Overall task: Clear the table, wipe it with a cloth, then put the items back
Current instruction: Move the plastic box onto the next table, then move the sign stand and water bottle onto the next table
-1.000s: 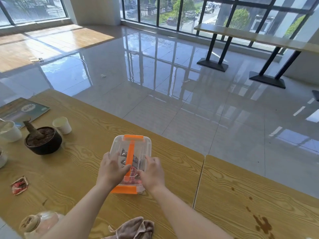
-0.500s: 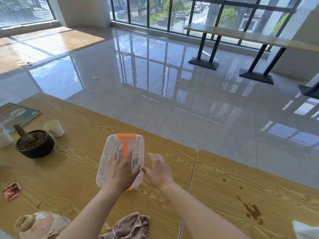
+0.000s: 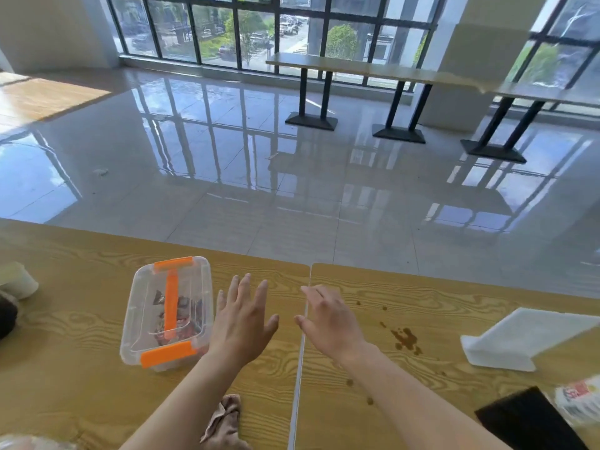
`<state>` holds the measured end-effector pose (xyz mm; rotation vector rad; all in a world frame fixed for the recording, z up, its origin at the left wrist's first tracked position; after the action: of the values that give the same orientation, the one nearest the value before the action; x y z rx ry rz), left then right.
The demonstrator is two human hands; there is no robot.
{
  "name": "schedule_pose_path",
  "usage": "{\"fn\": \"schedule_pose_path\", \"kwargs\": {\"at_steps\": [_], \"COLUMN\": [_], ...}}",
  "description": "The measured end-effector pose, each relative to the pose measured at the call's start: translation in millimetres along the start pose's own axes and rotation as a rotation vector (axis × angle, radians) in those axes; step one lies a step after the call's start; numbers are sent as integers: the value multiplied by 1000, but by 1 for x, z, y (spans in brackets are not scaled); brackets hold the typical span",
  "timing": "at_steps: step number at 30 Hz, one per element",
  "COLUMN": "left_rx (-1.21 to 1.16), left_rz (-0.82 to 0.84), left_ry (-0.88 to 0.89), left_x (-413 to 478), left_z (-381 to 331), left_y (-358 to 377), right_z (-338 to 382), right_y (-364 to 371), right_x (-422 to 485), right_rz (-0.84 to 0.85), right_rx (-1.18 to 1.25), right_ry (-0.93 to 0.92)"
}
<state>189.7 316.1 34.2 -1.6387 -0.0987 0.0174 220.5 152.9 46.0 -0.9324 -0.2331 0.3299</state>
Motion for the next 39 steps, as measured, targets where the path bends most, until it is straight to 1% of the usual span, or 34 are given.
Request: {"fn": "schedule_pose_path", "kwargs": {"at_steps": [6,11,14,19,23,30,33,36,39], "left_rx": [-1,-6,-18,-16,-34,-49,-39,5,21], "left_rz": [29,11,5,-4,-16,-101,-111,-62,21], "left_ry": [195,338,379,450,506,618,637,638,602], "left_x": [2,-1,-3,-7,-11,-4,7,19,28], "left_z": [-86,-160,-201,-276,-339,-441,-477,-501,-513], "left_y": [-1,-7,-12,-19,-22,-24,-24,-12,4], "right_z": [-56,-104,-129,-176,-220,-302,-329,-349,-362], "right_y": [-69,-129,-161,-208,-250,-310,-324,-325,-322], "right_x": [-50,-95,-120,-159,-192,-236,-246,-249,-250], "right_rz": [-147,-246,-310,-357,-399,-397,-359,-279,-240], "right_rx": [-59,-98,-110,-161,-188,-236,-283,-274,-222], "right_ry": [126,230,257,298,367,518,566,623,644]}}
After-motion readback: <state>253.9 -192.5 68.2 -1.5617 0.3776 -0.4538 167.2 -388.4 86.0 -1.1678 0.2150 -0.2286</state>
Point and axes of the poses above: each hand's wrist, its own x-axis towards the middle knuckle, its own y-axis out of the palm, z = x × y, the point moved 6 cm from there along x, towards the middle knuckle, and after that the axes turned 10 degrees about x, right-handed, at the moved point
